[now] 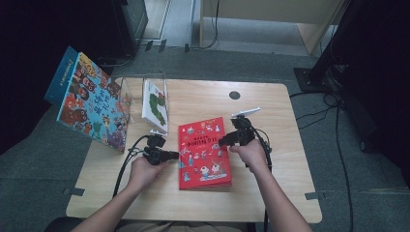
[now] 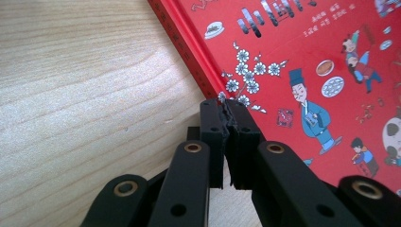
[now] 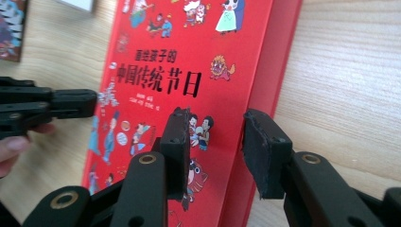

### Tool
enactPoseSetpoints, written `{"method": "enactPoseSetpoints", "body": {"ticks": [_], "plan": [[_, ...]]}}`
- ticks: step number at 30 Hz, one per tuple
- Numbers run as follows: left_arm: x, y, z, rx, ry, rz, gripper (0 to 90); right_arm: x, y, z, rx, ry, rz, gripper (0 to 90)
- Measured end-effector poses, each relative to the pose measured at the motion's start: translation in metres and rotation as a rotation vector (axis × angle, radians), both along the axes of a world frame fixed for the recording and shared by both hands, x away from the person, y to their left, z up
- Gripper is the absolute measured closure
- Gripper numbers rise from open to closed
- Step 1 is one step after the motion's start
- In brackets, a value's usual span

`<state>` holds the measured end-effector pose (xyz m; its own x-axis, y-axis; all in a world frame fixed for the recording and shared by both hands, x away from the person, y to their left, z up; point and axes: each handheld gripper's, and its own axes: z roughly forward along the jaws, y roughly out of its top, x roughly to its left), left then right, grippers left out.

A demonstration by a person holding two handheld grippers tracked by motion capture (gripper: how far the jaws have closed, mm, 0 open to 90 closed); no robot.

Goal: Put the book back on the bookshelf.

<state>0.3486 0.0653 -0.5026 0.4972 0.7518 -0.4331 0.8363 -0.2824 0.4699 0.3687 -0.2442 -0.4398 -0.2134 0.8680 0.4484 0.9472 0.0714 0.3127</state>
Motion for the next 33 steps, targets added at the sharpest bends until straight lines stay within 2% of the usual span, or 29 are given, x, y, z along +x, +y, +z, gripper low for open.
{"method": "enactPoseSetpoints", "body": {"ticks": [6, 17, 21, 24, 28, 33], "plan": [[0.000, 0.000, 0.000, -0.002, 0.001, 0.003, 86.9, 0.000, 0.005, 0.015, 0.010, 0.000, 0.031, 62.5], [0.001, 0.001, 0.000, -0.012, 0.009, 0.006, 85.1, 0.006, 0.032, 0.037, 0.014, -0.003, 0.093, 62.8], [0.002, 0.002, 0.000, -0.020, 0.019, 0.007, 84.8, 0.010, 0.048, 0.040, 0.016, 0.003, 0.116, 62.9], [0.003, 0.003, 0.000, -0.024, 0.016, 0.007, 82.9, 0.015, 0.059, 0.040, -0.005, 0.011, 0.136, 63.4], [0.003, 0.004, 0.000, -0.031, 0.020, 0.004, 80.5, 0.020, 0.070, 0.037, -0.006, 0.025, 0.149, 67.9], [0.005, 0.006, 0.000, -0.061, 0.026, 0.001, 70.6, 0.025, 0.075, 0.038, 0.004, 0.034, 0.153, 75.4]]}}
